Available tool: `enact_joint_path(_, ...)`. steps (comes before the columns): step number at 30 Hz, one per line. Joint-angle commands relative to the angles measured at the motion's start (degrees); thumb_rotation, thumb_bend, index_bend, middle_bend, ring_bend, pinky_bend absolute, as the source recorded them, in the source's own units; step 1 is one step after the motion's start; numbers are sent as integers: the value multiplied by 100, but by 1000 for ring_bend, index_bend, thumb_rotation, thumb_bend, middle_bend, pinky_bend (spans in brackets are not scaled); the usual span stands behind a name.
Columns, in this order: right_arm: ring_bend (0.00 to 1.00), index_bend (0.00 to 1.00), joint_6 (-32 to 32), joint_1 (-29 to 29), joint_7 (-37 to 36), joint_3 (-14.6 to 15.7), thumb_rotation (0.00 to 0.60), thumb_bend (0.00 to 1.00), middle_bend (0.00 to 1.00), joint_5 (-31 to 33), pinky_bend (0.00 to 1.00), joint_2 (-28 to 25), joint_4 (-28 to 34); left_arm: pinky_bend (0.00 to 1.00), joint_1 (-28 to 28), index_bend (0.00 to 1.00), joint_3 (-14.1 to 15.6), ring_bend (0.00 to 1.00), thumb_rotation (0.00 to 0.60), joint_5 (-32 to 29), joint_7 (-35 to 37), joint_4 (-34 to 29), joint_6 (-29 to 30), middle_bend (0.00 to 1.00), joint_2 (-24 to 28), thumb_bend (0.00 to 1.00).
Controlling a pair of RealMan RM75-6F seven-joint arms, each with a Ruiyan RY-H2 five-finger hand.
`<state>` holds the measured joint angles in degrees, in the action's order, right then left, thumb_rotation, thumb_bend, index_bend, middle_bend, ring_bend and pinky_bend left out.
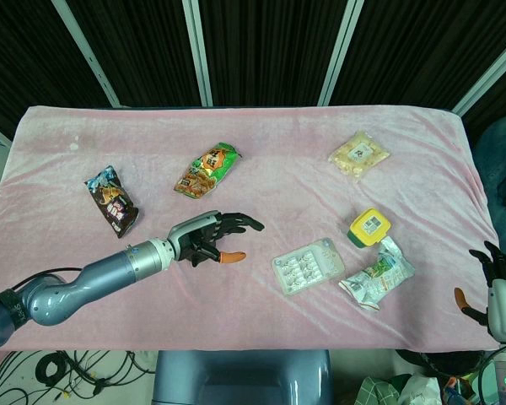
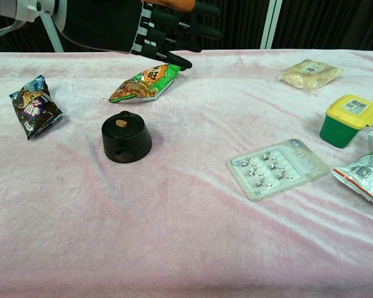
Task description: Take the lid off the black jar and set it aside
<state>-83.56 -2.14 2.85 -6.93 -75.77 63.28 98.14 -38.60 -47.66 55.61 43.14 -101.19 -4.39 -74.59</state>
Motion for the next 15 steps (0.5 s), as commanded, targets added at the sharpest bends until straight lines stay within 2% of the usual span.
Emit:
enact_joint_path(1,126,219,-6,0,4,0,600,256,78,-6,213,3,-4,36,210,281,-268,0,600,-150,-387,173,-346,158,-205,295)
enact_joint_path(15,126,219,-4,2,-27,-3,600,257,78,-5,213,-7,-19,36,386,289,-502,0,600,-562,-1219,348,-812,161,-421,295)
